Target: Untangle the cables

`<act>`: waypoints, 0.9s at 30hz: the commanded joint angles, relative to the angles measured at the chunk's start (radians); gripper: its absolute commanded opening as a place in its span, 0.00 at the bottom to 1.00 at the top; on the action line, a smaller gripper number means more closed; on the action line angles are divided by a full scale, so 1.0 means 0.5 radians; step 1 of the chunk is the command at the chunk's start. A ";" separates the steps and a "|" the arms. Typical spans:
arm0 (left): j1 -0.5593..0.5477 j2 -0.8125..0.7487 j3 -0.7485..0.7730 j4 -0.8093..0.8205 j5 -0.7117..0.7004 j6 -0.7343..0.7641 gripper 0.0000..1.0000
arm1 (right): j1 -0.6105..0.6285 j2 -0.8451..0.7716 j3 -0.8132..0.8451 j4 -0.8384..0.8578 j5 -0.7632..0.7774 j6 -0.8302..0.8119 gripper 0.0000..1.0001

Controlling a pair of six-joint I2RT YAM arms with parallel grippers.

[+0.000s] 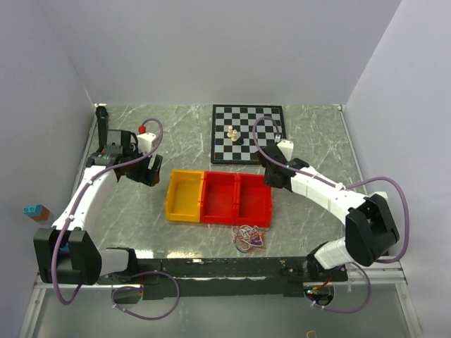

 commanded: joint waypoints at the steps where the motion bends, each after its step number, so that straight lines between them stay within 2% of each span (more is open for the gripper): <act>1: 0.008 -0.006 0.010 -0.030 0.083 0.051 0.84 | -0.131 -0.006 -0.007 0.070 0.069 -0.006 0.26; 11: -0.084 0.018 -0.075 -0.070 0.172 0.130 0.87 | -0.208 0.013 0.008 0.116 -0.014 -0.024 0.27; 13: -0.105 0.027 -0.109 -0.067 0.175 0.146 0.87 | -0.195 -0.149 -0.062 0.159 -0.106 -0.033 0.37; 15: -0.118 0.031 -0.146 -0.046 0.175 0.152 0.87 | -0.137 -0.330 -0.160 0.171 -0.164 -0.024 0.56; 18: -0.142 0.049 -0.198 0.000 0.141 0.158 0.86 | 0.037 -0.594 -0.301 0.095 -0.238 0.052 0.70; 22: -0.167 0.080 -0.253 0.055 0.120 0.161 0.85 | 0.454 -0.859 -0.516 -0.019 -0.293 0.227 0.72; 27: -0.197 0.092 -0.305 0.111 0.092 0.143 0.84 | 0.691 -1.055 -0.820 0.113 -0.499 0.417 0.78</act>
